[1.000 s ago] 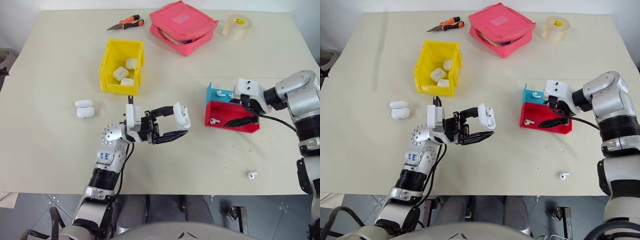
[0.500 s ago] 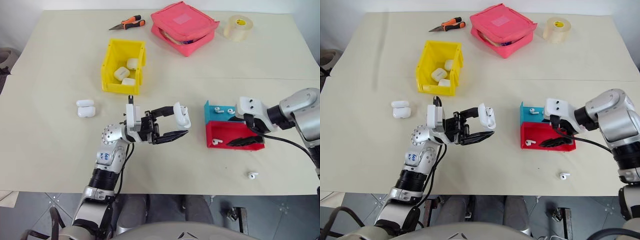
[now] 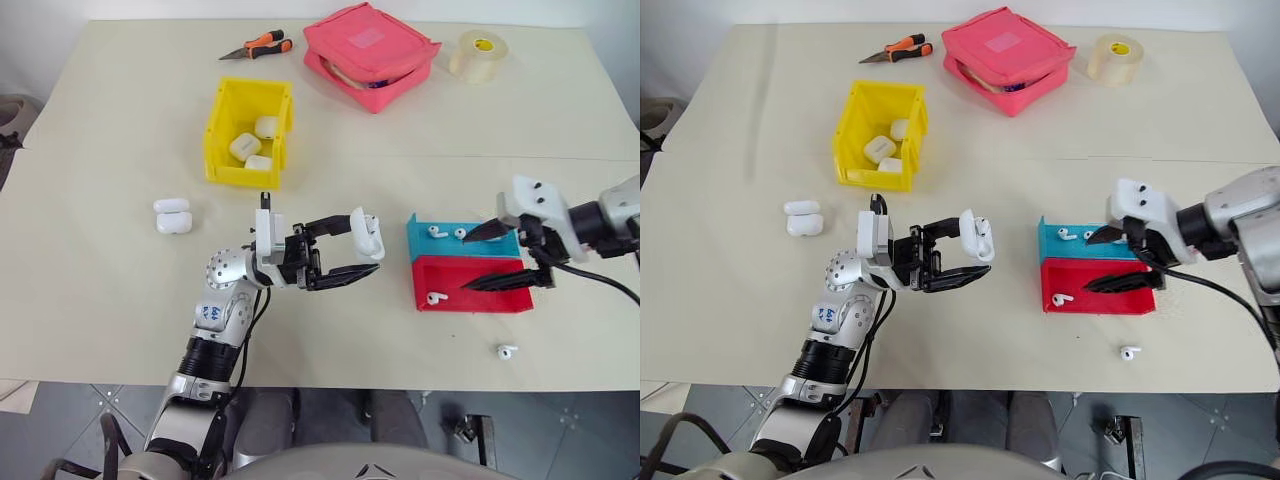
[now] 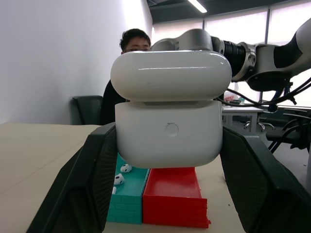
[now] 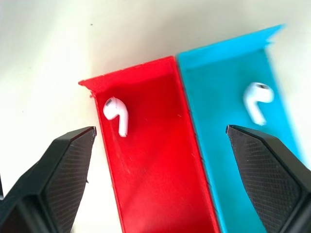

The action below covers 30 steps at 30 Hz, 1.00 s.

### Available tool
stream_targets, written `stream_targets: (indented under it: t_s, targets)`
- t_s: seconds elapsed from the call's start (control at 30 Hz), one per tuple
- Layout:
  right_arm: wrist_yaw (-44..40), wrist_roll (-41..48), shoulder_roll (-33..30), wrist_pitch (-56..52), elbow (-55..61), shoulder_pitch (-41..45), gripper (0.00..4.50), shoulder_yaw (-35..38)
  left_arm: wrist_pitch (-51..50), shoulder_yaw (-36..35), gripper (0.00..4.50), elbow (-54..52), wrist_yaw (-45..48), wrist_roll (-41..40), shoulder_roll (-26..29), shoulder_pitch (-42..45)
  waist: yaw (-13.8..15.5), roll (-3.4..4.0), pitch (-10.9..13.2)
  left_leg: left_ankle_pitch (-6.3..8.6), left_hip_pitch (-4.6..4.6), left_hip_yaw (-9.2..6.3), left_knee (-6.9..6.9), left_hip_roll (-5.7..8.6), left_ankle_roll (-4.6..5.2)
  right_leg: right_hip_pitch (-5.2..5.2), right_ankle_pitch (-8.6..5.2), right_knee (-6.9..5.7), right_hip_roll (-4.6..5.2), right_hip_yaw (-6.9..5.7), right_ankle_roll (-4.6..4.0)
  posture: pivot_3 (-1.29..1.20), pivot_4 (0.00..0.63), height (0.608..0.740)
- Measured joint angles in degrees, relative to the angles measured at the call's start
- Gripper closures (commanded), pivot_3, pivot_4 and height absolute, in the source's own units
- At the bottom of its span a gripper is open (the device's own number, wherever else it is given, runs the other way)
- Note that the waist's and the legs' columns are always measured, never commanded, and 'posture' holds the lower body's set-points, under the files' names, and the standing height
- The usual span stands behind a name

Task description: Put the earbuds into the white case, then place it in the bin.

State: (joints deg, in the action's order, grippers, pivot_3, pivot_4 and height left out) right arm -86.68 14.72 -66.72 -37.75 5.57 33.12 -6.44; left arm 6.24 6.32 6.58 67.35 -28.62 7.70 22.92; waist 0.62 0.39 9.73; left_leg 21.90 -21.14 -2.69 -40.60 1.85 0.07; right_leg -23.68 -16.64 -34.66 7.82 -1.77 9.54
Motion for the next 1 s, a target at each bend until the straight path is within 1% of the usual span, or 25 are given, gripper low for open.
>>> stream_targets:
  t_s: [0.13, 0.2, 0.27, 0.37, 0.57, 0.77, 0.9, 1.0]
  targets:
    - [1.62, -0.93, 0.32, 2.12, -3.39, 3.29, 0.02, -0.33, 0.00, 0.16, 1.71, 0.09, 0.35, -0.02, -0.18, -0.01, 0.06, 0.00, 0.00, 0.00, 0.02, 0.03, 0.00, 0.00, 0.00, -0.01, 0.00, -0.01, 0.00, 0.02, 0.00, 0.00, 0.150, 0.740]
    - [3.25, -4.73, 2.55, 7.13, -8.62, 7.79, 0.02, -2.40, 0.00, 0.43, 1.71, 0.44, 0.63, -0.03, -0.30, 0.14, -0.31, 0.00, 0.00, 0.00, 0.03, 0.06, 0.01, -0.01, 0.00, -0.01, 0.00, -0.02, -0.01, 0.02, 0.00, 0.00, 0.150, 0.740]
    - [3.87, -7.27, 4.55, 10.78, -12.73, 10.00, 0.02, -4.69, 0.00, 0.55, 1.71, 0.60, 0.86, -0.03, -0.49, 0.38, -0.64, 0.00, 0.00, 0.00, 0.02, 0.05, 0.02, -0.01, 0.00, -0.01, 0.00, -0.03, -0.01, 0.00, 0.00, 0.00, 0.150, 0.740]
    - [3.40, -10.94, 8.32, 15.86, -18.92, 13.37, 0.02, -9.03, 0.02, 0.52, 1.71, 0.76, 1.03, -0.04, -0.63, 0.65, -0.74, 0.00, 0.00, 0.00, 0.01, 0.05, 0.03, 0.00, 0.00, -0.03, 0.00, -0.01, -0.01, 0.01, 0.00, 0.00, 0.150, 0.740]
    - [2.27, -17.19, 12.80, 25.97, -30.01, 19.90, 0.02, -13.56, 0.03, 0.41, 1.71, 0.85, 0.93, -0.03, -0.59, 0.83, -0.73, 0.00, 0.00, 0.00, 0.00, 0.00, 0.01, 0.01, 0.00, -0.02, 0.00, -0.01, -0.01, -0.03, 0.00, 0.00, 0.150, 0.740]
    - [1.89, -22.72, 15.08, 37.02, -40.33, 21.45, 0.02, -16.35, 0.03, 0.36, 1.71, 0.48, 0.06, -0.03, -0.44, 0.50, -0.86, 0.00, 0.00, 0.00, -0.02, 0.01, 0.01, 0.01, 0.00, -0.03, 0.00, -0.02, 0.00, -0.04, 0.00, 0.00, 0.150, 0.740]
    - [1.58, -24.42, 16.13, 41.11, -44.43, 22.78, 0.02, -16.36, 0.03, 0.40, 1.71, 0.02, -0.54, -0.02, -0.25, -0.14, -0.95, 0.01, 0.00, -0.01, 0.00, 0.01, 0.01, -0.02, -0.01, -0.03, 0.00, -0.03, -0.02, -0.04, 0.00, 0.00, 0.150, 0.740]
    - [1.19, -24.97, 17.15, 43.16, -46.47, 23.05, 0.63, -16.27, 0.03, 0.36, 1.71, -1.11, -0.97, -0.02, 0.00, -0.68, -0.97, 0.01, 0.00, -0.01, 0.00, 0.01, 0.00, -0.02, -0.01, -0.02, 0.00, -0.03, -0.02, -0.04, 0.00, 0.00, 0.150, 0.740]
